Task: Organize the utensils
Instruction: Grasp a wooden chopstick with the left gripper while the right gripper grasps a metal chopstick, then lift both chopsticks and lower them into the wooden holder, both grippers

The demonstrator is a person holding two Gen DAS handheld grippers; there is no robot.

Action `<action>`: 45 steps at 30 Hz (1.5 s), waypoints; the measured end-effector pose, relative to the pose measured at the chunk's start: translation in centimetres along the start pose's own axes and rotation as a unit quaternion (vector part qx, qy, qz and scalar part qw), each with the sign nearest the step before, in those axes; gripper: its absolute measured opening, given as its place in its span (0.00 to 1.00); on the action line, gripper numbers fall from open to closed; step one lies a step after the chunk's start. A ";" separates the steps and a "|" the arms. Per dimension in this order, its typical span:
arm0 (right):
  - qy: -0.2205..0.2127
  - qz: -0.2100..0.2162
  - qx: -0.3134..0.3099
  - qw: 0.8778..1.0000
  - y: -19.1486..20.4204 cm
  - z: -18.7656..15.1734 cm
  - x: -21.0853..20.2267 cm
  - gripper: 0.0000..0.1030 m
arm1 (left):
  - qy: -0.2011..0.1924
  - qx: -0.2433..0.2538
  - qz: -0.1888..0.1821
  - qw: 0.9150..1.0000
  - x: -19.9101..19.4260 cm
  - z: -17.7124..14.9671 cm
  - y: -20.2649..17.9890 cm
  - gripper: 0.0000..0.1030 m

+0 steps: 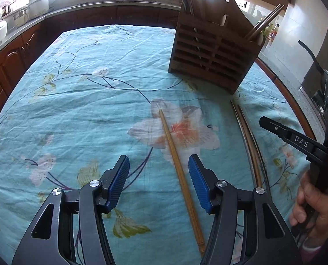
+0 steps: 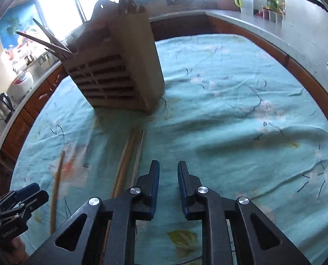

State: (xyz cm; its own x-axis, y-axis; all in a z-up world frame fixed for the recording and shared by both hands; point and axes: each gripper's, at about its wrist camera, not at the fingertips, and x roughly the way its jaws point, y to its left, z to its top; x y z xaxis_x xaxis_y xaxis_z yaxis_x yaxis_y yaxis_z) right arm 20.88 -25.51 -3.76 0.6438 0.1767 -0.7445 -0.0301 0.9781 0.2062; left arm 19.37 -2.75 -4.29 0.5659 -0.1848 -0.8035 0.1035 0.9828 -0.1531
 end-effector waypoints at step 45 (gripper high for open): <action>-0.090 0.082 0.023 0.992 0.4 2.3 -8.7 0.04 | -0.088 0.007 -0.089 0.992 -8.2 3.8 -0.1 0.05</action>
State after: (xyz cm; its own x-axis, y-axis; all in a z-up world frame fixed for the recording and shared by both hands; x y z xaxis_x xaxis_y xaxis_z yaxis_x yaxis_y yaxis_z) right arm 16.98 -26.89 4.28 0.7593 0.3060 -0.5744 -0.1126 0.9310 0.3472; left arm 17.85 -1.32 4.54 0.6712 -0.3535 -0.6516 0.2252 0.9347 -0.2751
